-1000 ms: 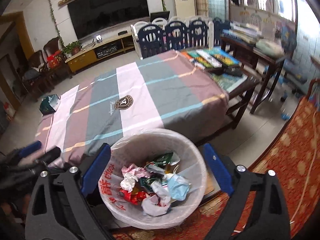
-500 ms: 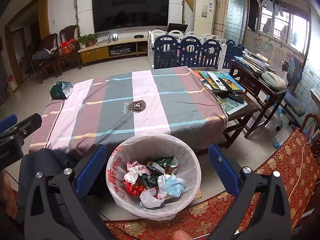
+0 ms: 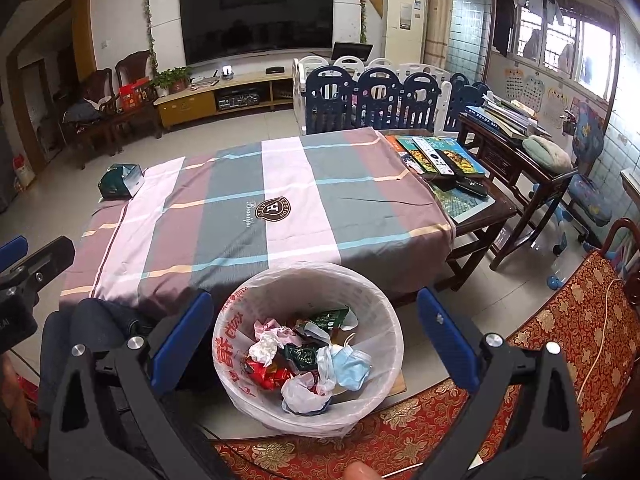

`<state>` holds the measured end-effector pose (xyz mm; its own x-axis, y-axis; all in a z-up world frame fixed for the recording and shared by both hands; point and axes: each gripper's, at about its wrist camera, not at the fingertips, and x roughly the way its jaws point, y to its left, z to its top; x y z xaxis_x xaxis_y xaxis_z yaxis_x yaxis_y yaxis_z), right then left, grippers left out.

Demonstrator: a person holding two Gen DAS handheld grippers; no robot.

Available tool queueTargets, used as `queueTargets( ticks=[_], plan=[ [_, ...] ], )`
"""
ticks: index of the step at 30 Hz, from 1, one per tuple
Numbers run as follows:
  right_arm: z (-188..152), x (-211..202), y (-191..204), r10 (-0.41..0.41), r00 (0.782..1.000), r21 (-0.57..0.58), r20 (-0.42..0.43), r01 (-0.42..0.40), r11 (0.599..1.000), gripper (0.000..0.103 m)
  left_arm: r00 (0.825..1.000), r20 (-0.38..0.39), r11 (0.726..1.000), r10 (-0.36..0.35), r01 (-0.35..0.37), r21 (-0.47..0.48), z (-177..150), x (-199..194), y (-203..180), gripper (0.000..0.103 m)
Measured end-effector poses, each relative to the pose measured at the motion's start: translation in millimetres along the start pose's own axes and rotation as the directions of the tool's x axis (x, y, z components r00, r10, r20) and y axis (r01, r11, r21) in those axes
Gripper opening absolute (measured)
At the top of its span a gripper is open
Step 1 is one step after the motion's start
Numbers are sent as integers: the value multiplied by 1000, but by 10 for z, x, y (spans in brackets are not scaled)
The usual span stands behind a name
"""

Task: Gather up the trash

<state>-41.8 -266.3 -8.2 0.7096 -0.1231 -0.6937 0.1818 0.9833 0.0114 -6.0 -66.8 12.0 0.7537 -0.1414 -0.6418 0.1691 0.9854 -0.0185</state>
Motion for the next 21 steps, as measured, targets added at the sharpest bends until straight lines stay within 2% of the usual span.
queueTargets(
  ticks=[21],
  plan=[
    [-1, 47, 6, 1, 1000, 2, -4, -1, 1000, 99, 1000, -7, 1000, 0, 0, -4, -15, -4, 27, 99]
  ],
)
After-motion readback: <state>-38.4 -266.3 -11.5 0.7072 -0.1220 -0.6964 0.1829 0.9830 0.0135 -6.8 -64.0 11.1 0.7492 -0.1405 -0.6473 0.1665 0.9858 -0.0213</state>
